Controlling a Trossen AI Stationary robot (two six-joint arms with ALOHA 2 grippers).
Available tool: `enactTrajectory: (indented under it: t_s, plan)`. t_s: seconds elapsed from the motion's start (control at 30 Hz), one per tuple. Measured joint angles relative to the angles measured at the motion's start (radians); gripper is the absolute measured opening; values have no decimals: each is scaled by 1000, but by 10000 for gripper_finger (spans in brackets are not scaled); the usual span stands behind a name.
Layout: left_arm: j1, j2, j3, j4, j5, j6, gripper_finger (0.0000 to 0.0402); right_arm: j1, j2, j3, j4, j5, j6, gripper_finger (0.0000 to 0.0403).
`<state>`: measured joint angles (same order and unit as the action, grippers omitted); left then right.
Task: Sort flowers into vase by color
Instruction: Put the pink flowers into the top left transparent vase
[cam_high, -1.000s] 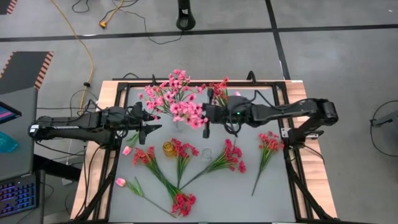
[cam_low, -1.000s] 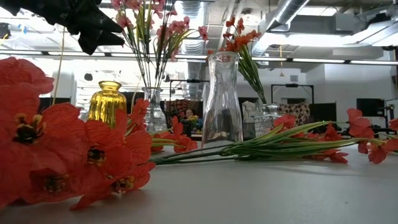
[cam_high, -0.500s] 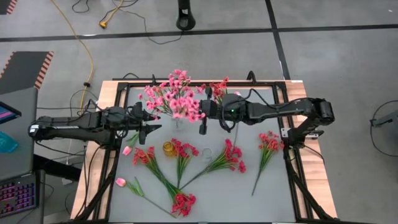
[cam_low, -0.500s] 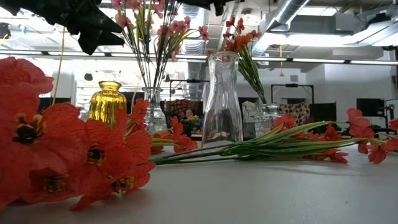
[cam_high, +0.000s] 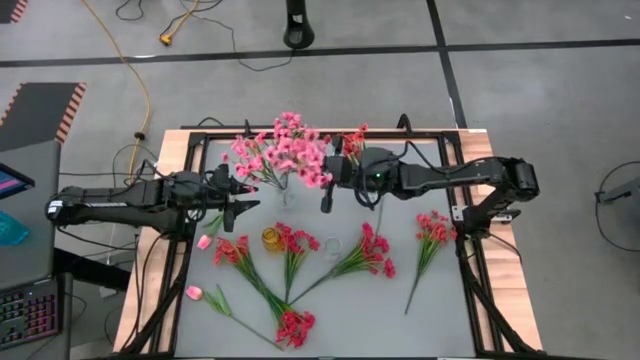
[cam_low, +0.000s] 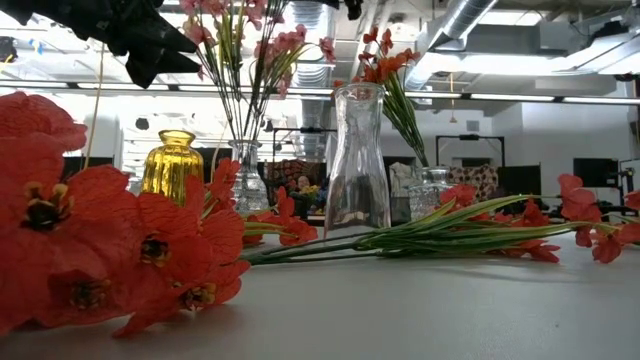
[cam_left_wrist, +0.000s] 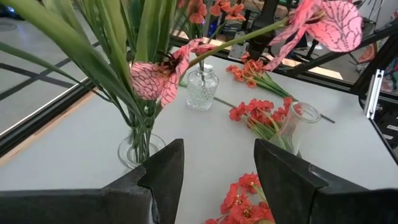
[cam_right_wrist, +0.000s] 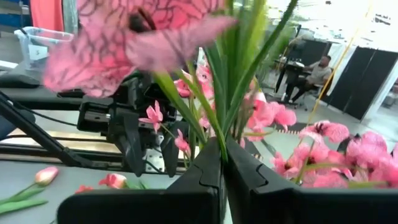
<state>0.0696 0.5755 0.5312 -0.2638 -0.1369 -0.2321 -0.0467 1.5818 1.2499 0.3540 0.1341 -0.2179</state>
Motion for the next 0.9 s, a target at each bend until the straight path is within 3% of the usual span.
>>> enactTrajectory:
  t_s: [0.9]
  plan:
    - [0,0,0,0,0,0,183,16,9,0,-96,-1,61,37]
